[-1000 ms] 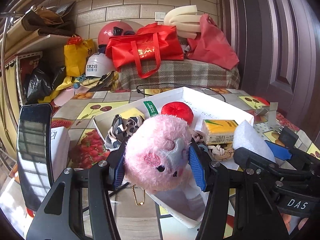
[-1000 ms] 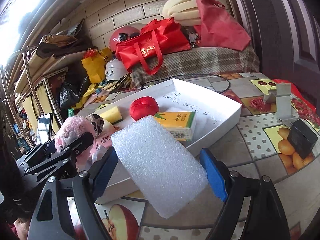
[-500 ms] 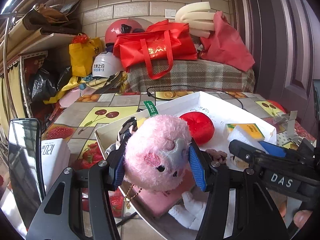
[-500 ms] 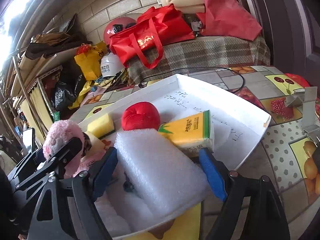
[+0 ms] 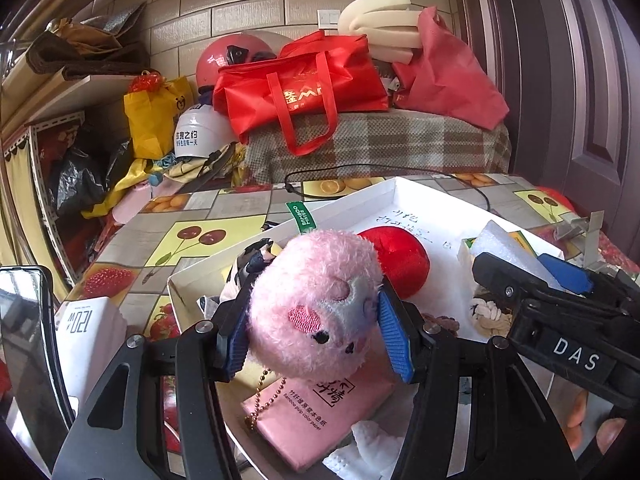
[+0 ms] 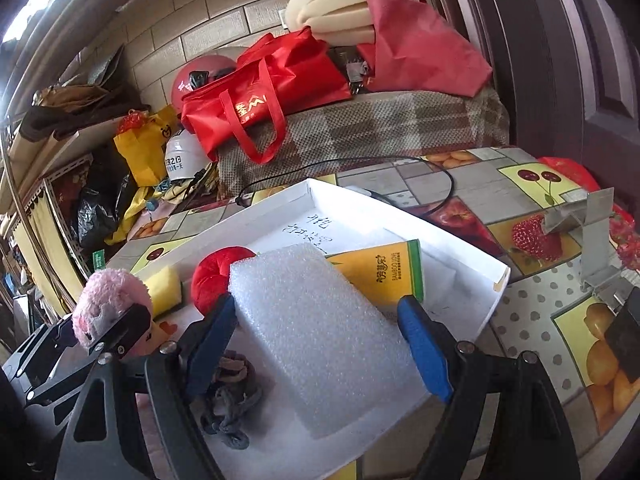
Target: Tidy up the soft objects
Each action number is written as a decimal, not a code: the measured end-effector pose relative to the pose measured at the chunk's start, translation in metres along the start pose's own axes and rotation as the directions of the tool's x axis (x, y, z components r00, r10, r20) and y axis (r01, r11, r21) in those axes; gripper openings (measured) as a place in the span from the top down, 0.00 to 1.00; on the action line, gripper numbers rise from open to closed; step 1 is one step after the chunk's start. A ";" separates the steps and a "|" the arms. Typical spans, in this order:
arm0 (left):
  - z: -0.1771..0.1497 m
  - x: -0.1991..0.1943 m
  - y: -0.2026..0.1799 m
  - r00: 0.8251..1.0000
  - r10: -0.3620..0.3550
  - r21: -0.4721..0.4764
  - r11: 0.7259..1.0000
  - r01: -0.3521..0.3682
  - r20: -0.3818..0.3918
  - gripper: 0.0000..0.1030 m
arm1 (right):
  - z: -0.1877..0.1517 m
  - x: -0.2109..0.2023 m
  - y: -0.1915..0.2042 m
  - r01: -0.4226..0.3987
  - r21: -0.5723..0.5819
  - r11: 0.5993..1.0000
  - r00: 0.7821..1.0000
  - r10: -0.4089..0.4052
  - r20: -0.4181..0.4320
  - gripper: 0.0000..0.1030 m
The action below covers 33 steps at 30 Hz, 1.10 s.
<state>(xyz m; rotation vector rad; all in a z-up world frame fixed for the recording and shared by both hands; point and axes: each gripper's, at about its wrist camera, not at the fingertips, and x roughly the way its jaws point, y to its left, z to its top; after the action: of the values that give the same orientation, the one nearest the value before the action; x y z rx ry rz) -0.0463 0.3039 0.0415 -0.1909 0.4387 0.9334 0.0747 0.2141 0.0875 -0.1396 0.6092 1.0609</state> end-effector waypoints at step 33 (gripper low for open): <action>-0.020 -0.064 -0.007 0.988 0.017 -0.022 1.000 -0.014 0.156 0.00 | -0.032 -0.077 -0.014 0.104 0.069 0.992 0.986 -0.112 0.125 0.00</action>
<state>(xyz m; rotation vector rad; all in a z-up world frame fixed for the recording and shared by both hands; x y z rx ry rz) -0.0798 0.2460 0.0516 -0.1320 0.2863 0.9606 0.0481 0.1353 0.0995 -0.0490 0.5117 0.9368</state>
